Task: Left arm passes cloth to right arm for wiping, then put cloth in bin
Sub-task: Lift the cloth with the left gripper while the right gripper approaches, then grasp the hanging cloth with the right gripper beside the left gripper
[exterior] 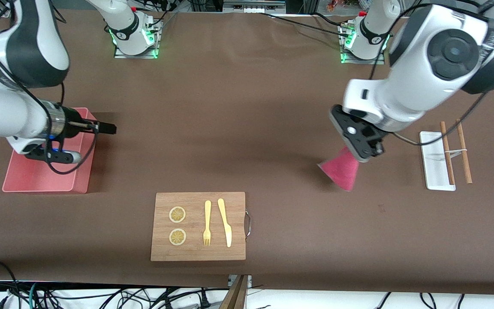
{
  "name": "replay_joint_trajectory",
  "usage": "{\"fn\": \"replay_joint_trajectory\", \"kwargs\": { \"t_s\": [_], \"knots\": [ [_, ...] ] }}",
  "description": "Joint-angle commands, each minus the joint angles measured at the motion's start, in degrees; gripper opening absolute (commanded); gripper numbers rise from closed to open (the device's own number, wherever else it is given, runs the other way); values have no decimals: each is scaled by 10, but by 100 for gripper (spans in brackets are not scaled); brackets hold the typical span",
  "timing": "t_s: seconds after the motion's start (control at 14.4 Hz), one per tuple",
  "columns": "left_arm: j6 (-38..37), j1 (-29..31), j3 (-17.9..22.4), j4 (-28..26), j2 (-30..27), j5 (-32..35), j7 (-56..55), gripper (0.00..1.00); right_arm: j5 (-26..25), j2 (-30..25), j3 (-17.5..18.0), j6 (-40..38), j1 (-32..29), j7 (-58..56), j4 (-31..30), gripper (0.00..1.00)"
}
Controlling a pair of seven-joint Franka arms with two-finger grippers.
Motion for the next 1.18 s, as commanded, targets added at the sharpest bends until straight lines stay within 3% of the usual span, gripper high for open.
{"fn": "replay_joint_trajectory", "kwargs": {
  "t_s": [0.0,0.21,0.49,0.9,1.11],
  "knots": [
    [2,-15,4,46,29,-52,-22,0,14,22,-1,34,34,78,5,100],
    [32,-49,3,48,28,-69,-103,0,55,41,-1,87,69,181,5,100],
    [71,-88,4,59,37,-69,-199,0,155,67,-1,152,105,306,5,100],
    [134,-121,3,59,45,-71,-269,0,232,93,-1,251,172,437,5,100],
    [145,-130,3,59,49,-79,-298,0,236,112,-1,300,207,476,5,100]
  ]
}}
